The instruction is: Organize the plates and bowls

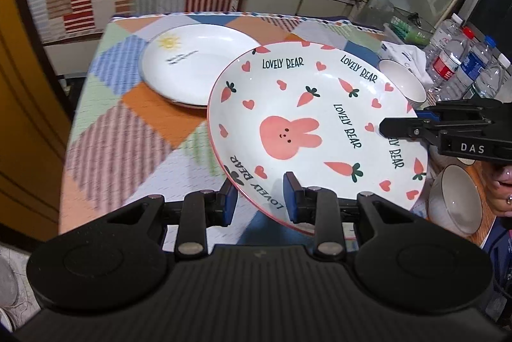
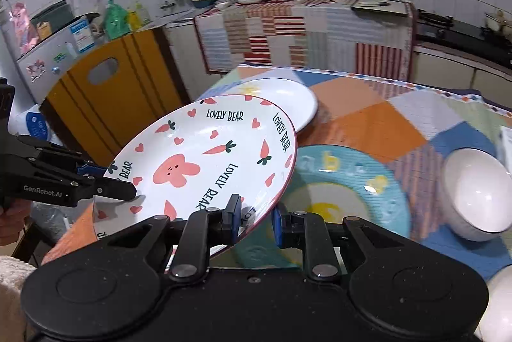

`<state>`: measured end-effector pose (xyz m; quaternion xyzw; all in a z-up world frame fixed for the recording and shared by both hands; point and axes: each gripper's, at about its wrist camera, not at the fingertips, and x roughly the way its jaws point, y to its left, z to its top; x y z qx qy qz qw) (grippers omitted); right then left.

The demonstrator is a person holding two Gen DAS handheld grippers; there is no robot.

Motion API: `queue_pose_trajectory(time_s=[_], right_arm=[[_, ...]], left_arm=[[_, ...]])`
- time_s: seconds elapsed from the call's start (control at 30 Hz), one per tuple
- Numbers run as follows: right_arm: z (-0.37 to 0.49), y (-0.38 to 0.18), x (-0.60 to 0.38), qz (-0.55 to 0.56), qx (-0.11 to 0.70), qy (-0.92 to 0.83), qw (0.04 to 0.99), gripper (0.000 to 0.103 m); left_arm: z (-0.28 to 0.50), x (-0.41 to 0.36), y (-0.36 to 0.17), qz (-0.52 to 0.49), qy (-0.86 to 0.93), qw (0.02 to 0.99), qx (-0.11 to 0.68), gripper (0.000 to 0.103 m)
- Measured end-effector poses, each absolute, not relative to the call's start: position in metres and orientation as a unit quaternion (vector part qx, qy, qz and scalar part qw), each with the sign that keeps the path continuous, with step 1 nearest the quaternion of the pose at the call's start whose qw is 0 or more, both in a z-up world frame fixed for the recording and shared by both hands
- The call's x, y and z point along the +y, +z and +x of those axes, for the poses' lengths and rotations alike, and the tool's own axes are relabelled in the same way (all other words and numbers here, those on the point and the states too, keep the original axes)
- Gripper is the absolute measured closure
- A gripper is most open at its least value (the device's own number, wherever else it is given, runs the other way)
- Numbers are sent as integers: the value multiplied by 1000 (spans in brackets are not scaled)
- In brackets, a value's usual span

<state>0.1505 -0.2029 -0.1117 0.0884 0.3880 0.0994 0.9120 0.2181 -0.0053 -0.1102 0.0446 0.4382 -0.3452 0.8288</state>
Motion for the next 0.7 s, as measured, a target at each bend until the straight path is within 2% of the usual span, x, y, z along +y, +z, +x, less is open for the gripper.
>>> queue_pose_trajectory(time_s=[0.37, 0.7], right_arm=[[151, -137, -253, 116, 416, 43, 901, 78], [149, -159, -270, 144, 434, 20, 889, 78]], left_arm=[[238, -71, -143, 55, -366, 801, 471, 74], [247, -88, -154, 76, -359, 789, 492, 74]])
